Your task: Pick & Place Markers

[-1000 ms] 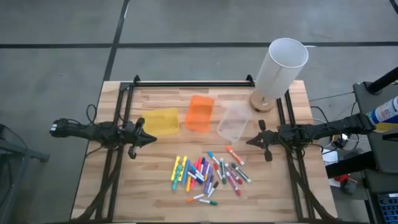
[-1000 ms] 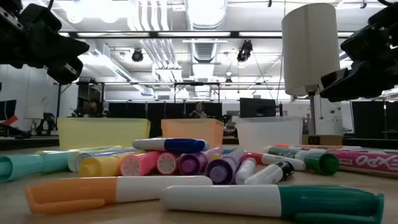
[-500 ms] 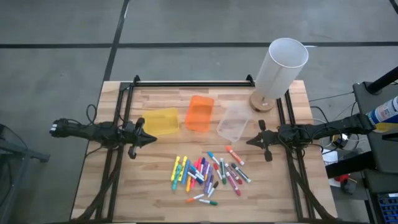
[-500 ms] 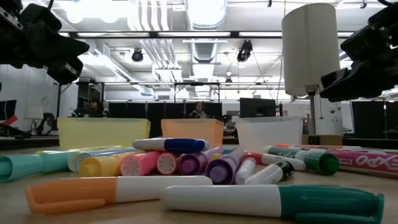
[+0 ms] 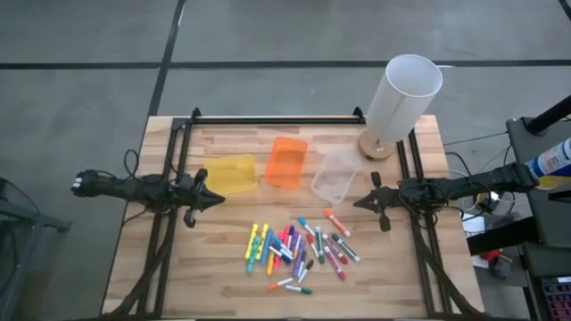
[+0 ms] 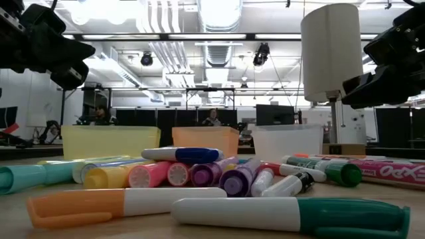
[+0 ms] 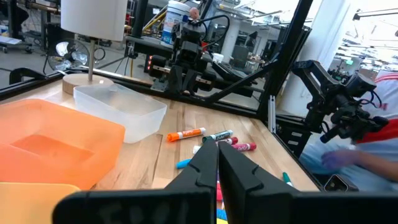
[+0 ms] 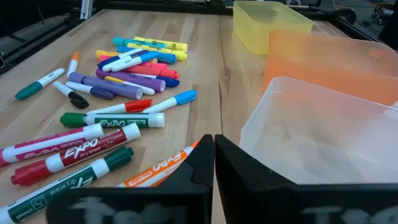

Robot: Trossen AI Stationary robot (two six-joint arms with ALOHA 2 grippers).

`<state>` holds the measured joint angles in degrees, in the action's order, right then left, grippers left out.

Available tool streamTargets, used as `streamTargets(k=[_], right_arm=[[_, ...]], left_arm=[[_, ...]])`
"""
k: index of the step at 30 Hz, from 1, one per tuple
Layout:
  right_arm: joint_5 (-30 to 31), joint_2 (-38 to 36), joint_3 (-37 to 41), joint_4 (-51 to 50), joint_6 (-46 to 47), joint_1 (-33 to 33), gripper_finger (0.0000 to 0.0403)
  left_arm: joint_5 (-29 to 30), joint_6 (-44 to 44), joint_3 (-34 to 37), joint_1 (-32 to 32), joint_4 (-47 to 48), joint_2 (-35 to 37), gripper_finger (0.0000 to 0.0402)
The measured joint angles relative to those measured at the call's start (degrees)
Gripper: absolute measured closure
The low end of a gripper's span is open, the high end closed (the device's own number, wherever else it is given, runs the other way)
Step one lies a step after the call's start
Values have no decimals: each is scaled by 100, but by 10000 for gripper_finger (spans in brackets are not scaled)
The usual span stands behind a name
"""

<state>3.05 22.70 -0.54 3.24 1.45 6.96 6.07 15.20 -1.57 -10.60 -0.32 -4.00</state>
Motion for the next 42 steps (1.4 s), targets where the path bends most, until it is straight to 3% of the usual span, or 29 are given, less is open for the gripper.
streamTargets(k=[14,27,33,38,42], right_arm=[[-3,0,0,1,47,0,394],[66,0,-1,82,3085,2,394],[548,28,-4,193,3391,14,394],[561,82,-4,189,3751,159,394],[540,194,-4,191,4435,181,394]], left_arm=[[1,0,0,1,0,2,392],[2,-2,-1,-1,0,-1,392],[79,-290,-1,-2,-60,1,392],[152,-304,-1,1,-570,2,392],[151,163,-2,-1,-959,2,392]])
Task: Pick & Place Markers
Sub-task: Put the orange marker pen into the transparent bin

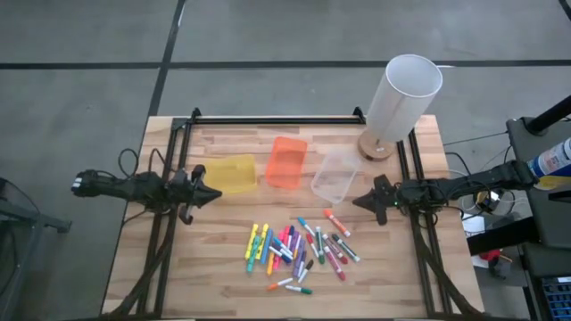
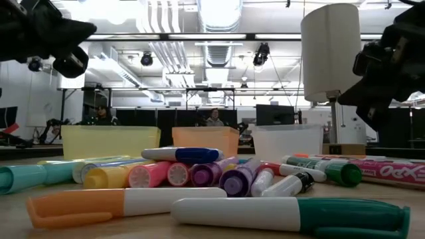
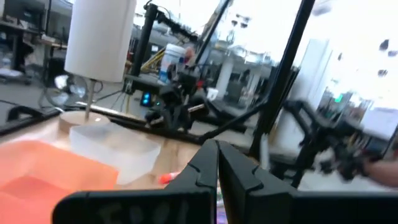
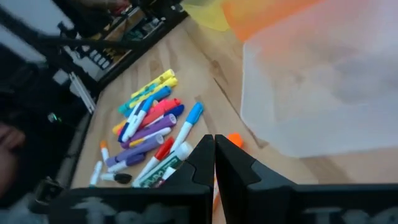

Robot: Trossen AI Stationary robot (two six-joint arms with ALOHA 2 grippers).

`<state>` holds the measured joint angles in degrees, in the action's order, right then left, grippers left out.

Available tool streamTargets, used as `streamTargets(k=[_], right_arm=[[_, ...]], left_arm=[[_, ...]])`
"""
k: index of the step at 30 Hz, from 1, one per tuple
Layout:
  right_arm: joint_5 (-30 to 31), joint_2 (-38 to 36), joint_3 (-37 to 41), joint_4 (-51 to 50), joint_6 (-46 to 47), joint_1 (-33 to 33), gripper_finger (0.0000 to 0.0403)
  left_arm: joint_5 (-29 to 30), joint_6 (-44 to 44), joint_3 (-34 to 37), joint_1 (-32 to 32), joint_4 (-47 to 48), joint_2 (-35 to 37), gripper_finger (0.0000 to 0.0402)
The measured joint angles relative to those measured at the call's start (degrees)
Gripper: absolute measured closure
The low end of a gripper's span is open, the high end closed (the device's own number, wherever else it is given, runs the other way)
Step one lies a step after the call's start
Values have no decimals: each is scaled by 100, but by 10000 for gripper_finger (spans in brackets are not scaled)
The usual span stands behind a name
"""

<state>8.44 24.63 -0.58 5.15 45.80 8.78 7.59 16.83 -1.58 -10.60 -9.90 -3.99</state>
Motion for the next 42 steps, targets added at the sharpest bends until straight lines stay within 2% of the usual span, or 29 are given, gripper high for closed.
streamTargets(k=[2,6,12,16,21,28,35,39,42], right_arm=[[-192,67,0,23,421,3,394],[-440,330,0,322,1219,129,380],[-441,1190,-534,354,2038,415,322],[-397,2315,-1652,-398,1802,539,292],[-422,3950,-3199,-2144,1557,562,286],[-611,5820,-4800,-3969,1152,562,257],[-596,6901,-5913,-4979,545,562,201],[-613,7230,-6188,-5462,433,560,191],[-603,7340,-6134,-5446,476,560,192]], left_arm=[[-1,283,0,0,-52,0,392],[43,290,0,1,-113,-4,392],[391,124,0,1,-126,0,392],[520,128,0,1,-233,0,392],[830,361,0,1,-215,0,392],[906,454,0,1,-209,0,392],[906,470,0,1,-211,0,392],[906,469,0,1,-211,0,392],[906,469,0,1,-215,0,392]])
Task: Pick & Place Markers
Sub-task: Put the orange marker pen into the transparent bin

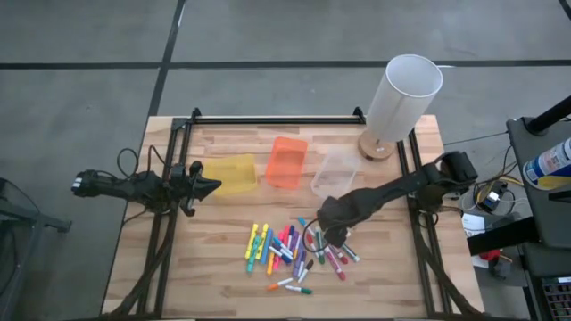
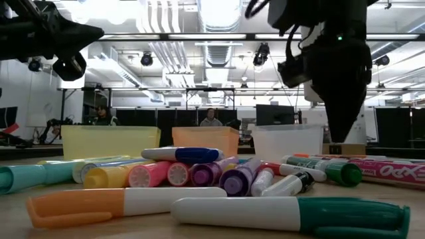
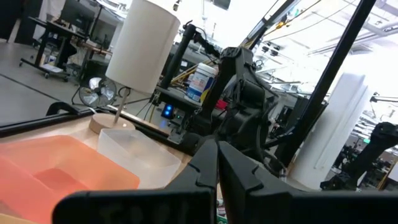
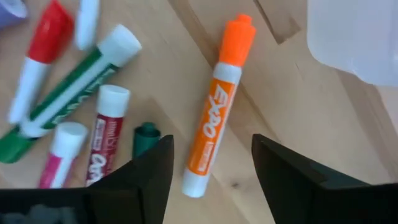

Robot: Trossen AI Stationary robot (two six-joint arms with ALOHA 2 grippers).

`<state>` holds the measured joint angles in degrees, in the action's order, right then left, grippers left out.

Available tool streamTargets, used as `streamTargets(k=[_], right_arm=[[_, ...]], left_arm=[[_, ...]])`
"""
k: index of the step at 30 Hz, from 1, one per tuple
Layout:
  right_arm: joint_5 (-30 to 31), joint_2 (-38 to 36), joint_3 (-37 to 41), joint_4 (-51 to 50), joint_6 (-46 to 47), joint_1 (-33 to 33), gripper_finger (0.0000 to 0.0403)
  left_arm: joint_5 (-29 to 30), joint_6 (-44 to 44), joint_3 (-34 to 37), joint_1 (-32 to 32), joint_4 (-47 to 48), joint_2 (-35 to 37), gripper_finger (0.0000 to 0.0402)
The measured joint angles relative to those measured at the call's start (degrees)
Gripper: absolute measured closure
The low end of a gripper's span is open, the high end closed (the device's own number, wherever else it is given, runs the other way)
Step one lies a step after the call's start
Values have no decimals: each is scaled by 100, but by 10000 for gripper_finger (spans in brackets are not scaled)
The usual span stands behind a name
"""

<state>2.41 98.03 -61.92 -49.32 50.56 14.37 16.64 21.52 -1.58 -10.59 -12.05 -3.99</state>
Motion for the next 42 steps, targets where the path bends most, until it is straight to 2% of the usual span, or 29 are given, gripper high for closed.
streamTargets(k=[18,24,34,42], right_arm=[[57,40,776,920,261,-2,203],[64,20,871,1046,252,-2,243],[41,-15,873,1102,50,-7,348],[-162,-288,626,843,42,-17,347]], left_arm=[[-1,99,0,0,104,-2,392],[-1,101,0,0,154,-2,392],[-2,101,0,0,157,-2,392],[-2,101,0,0,160,-2,392]])
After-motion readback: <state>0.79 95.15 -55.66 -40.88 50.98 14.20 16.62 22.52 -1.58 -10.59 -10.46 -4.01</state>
